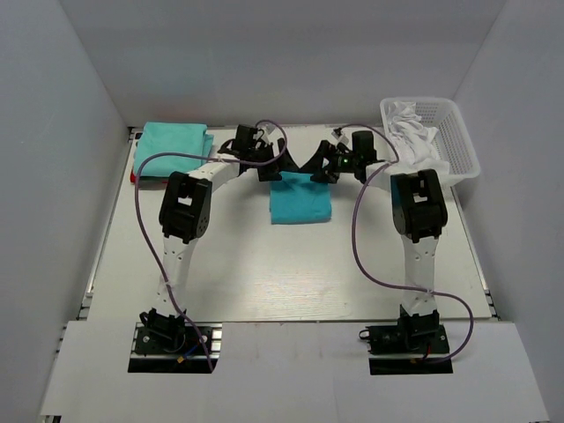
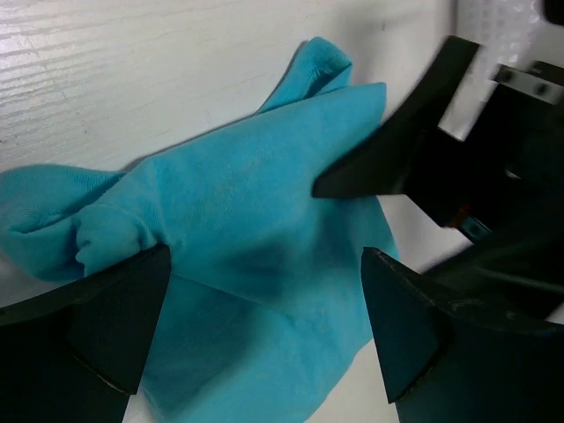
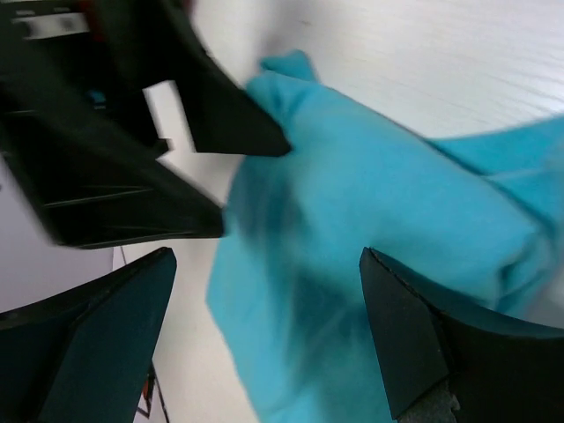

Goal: Fold and stack the t-shirts
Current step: Put the neatly folded tshirt into the corner of the board with the left arm

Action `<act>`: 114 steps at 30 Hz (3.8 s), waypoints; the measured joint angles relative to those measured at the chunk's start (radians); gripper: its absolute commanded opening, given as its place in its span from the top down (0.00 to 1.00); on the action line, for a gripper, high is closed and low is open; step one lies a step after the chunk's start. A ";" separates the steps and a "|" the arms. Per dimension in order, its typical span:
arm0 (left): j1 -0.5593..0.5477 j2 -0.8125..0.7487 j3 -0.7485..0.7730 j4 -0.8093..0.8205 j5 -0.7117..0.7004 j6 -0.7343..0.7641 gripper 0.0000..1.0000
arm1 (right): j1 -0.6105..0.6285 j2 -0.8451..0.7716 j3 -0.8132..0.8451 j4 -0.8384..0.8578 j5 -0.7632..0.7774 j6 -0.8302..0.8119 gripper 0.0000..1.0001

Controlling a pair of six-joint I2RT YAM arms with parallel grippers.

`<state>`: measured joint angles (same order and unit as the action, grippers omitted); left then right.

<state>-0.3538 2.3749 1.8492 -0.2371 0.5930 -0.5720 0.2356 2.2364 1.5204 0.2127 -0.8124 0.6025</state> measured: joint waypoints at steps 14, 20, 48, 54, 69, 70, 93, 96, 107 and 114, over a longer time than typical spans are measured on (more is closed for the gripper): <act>0.039 -0.006 0.124 -0.123 -0.040 0.105 0.00 | -0.013 0.014 0.050 -0.100 0.077 -0.055 0.10; 0.040 -0.175 0.106 -0.259 -0.176 0.108 0.00 | -0.014 -0.377 -0.129 -0.159 0.233 -0.123 0.10; -0.135 -0.041 0.100 -0.578 -0.581 0.047 0.39 | -0.019 -1.065 -0.571 -0.539 0.655 -0.154 0.10; -0.152 -0.031 0.108 -0.577 -0.631 0.041 0.47 | -0.020 -1.083 -0.591 -0.573 0.682 -0.160 0.10; -0.206 0.034 0.215 -0.571 -0.704 0.079 1.00 | -0.020 -1.089 -0.619 -0.579 0.709 -0.166 0.10; -0.210 0.033 0.215 -0.570 -0.715 0.090 1.00 | -0.020 -1.089 -0.619 -0.580 0.712 -0.166 0.10; -0.045 -0.355 0.074 -0.420 -0.883 0.759 1.00 | -0.020 -1.089 -0.608 -0.608 0.751 -0.200 0.10; 0.000 -0.364 0.076 -0.412 -0.861 0.821 1.00 | -0.020 -1.088 -0.594 -0.615 0.753 -0.206 0.10; 0.138 -0.378 0.111 -0.421 -0.768 1.017 1.00 | -0.020 -1.102 -0.567 -0.655 0.755 -0.218 0.10; 0.212 -0.380 0.142 -0.415 -0.734 1.010 1.00 | -0.020 -1.097 -0.547 -0.662 0.749 -0.217 0.10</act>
<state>-0.1421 1.9945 1.9915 -0.6521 -0.1406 0.4381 0.2157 1.1393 0.9737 -0.4496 -0.0631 0.3859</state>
